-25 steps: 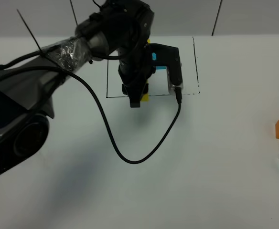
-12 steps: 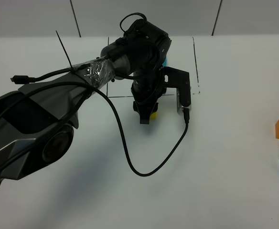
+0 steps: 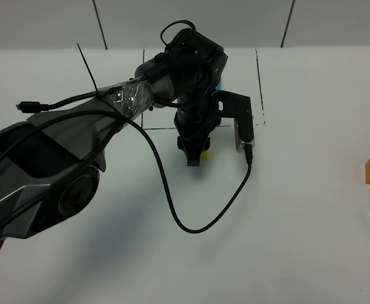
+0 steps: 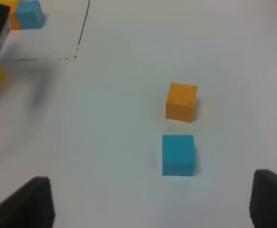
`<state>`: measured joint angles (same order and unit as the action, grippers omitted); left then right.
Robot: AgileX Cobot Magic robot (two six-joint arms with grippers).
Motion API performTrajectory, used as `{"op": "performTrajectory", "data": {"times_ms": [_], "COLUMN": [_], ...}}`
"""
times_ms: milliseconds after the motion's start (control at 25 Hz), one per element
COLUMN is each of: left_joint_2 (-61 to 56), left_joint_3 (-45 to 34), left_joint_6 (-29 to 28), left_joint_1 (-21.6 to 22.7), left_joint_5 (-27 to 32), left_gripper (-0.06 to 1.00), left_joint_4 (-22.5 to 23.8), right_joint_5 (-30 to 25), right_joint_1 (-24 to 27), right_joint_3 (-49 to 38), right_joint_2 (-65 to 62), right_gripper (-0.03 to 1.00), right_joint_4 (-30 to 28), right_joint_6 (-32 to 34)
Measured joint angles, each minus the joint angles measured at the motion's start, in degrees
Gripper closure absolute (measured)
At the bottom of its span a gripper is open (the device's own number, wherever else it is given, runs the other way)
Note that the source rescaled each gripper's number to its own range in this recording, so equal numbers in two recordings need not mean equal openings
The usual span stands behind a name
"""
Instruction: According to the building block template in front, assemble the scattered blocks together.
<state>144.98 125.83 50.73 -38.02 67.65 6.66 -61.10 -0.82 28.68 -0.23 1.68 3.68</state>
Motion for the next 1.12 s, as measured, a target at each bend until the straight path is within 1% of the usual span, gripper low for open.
{"op": "performTrajectory", "data": {"times_ms": [320, 640, 720, 800, 920, 960, 1040, 1080, 1120], "left_joint_2": [0.02, 0.02, 0.02, 0.25, 0.04, -0.21, -1.03, -1.64, -2.38], "left_joint_3": [0.05, 0.05, 0.05, 0.05, 0.05, 0.05, 0.05, -0.01, -0.01], "left_joint_6": [-0.59, -0.64, -0.66, -0.71, -0.90, -1.06, -2.00, -2.65, -3.58], "left_joint_1": [0.00, 0.00, 0.00, 0.00, 0.00, 0.00, 0.00, 0.00, -0.05], "left_joint_5": [-1.76, -1.76, -1.76, -1.44, -0.54, -0.42, -0.28, -0.28, -0.22], "left_gripper": [0.94, 0.94, 0.90, 0.75, 0.45, 0.37, 0.22, 0.17, 0.14], "left_joint_4": [0.00, 0.00, 0.00, 0.00, 0.04, 0.06, 0.06, 0.06, 0.06], "right_joint_5": [0.00, 0.00, 0.00, 0.00, 0.00, 0.00, 0.00, 0.00, 0.00], "right_joint_1": [0.00, 0.00, 0.00, 0.00, 0.00, 0.00, 0.00, 0.00, 0.00], "right_joint_3": [0.00, 0.00, 0.00, 0.00, 0.00, 0.00, 0.00, 0.00, 0.00], "right_joint_2": [0.00, 0.00, 0.00, 0.00, 0.00, 0.00, 0.00, 0.00, 0.00], "right_gripper": [0.26, 0.26, 0.26, 0.26, 0.26, 0.26, 0.26, 0.26, 0.26], "right_joint_4": [-0.05, -0.05, -0.05, -0.05, -0.05, -0.05, -0.05, -0.05, -0.05], "right_joint_6": [0.00, 0.00, 0.00, 0.00, 0.00, 0.00, 0.00, 0.00, 0.00]}}
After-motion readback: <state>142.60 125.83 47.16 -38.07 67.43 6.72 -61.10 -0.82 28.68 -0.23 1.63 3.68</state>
